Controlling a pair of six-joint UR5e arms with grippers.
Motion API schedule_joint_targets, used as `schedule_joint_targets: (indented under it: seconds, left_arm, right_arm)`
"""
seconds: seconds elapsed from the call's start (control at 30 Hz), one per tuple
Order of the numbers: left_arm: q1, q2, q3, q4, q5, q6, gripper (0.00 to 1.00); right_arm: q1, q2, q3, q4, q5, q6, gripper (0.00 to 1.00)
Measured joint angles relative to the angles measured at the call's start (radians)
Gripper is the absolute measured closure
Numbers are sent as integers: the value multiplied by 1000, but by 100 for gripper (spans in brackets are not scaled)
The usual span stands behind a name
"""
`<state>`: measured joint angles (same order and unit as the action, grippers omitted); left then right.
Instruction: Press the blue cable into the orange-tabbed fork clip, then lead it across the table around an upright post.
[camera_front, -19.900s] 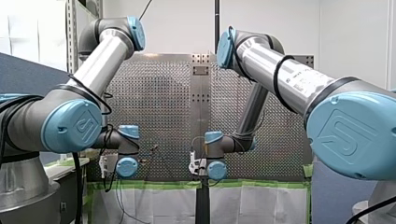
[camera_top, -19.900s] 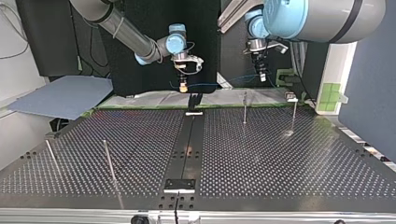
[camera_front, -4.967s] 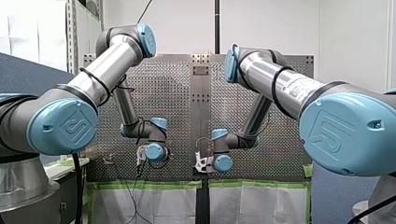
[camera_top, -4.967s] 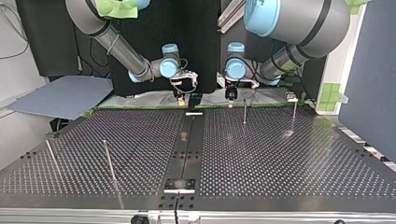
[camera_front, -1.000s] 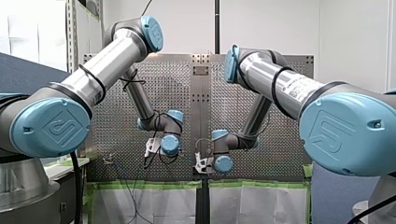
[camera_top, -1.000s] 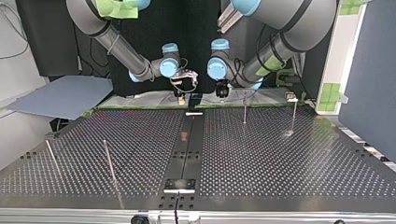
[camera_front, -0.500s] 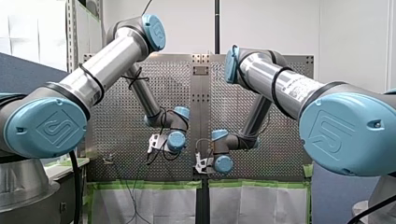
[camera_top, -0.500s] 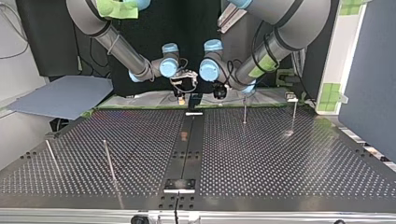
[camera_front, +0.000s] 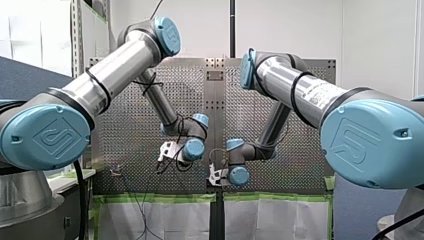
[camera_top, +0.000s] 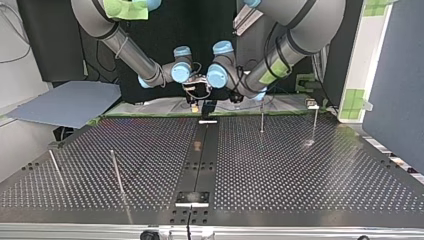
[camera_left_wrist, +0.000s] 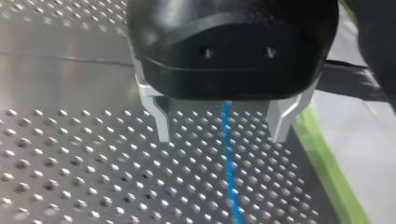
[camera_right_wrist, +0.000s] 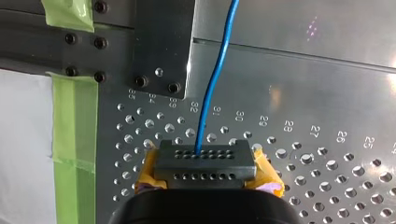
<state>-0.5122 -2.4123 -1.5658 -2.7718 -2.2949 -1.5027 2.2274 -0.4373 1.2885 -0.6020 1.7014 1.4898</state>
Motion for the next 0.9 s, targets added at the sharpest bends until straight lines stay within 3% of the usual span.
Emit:
schedule_joint_targets:
  seconds: [0.3, 0.9]
  left_arm:
    - [-12, -39, 60, -37, -76, -2, 0]
    - [-14, -65, 70, -19, -70, -2, 0]
  right_arm:
    - [2, 0, 0, 0, 0, -1, 100]
    - [2, 0, 1, 0, 0, -2, 100]
